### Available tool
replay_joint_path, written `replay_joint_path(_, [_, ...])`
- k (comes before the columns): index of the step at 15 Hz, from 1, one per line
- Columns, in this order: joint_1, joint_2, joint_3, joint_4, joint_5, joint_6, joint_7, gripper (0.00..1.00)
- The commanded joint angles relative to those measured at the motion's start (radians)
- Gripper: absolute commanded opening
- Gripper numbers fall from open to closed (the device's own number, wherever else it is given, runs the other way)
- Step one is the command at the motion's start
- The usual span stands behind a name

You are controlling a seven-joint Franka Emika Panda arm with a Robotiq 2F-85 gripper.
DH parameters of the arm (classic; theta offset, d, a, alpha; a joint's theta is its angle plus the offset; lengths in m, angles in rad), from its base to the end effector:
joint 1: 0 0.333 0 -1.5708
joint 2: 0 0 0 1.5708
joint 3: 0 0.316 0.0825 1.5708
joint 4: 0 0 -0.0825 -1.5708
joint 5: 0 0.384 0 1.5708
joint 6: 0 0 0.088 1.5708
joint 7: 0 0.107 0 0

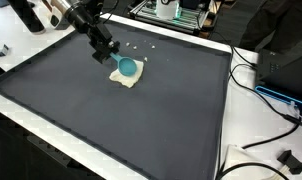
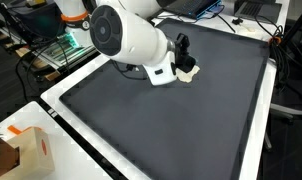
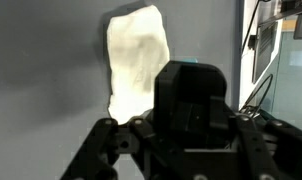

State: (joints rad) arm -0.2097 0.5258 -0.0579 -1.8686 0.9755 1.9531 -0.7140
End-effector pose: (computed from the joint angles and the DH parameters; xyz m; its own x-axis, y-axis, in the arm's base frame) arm 0.5998 -0.1058 0.2237 0.9911 -0.1262 -0.0416 -0.1135 -0.6407 -0.7593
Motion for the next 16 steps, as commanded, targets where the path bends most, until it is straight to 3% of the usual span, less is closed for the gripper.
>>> replay_joint_path(1, [-0.005, 0.02, 0.004, -0.015, 0.03, 0.034, 0.028, 0.26])
replay_joint_path(9, [0.008, 0.062, 0.0, -0.033, 0.006, 0.15, 0.028, 0.26])
replay_joint_path(16, [-0.003, 0.048, 0.018, -0.043, 0.014, 0.121, -0.029, 0.26])
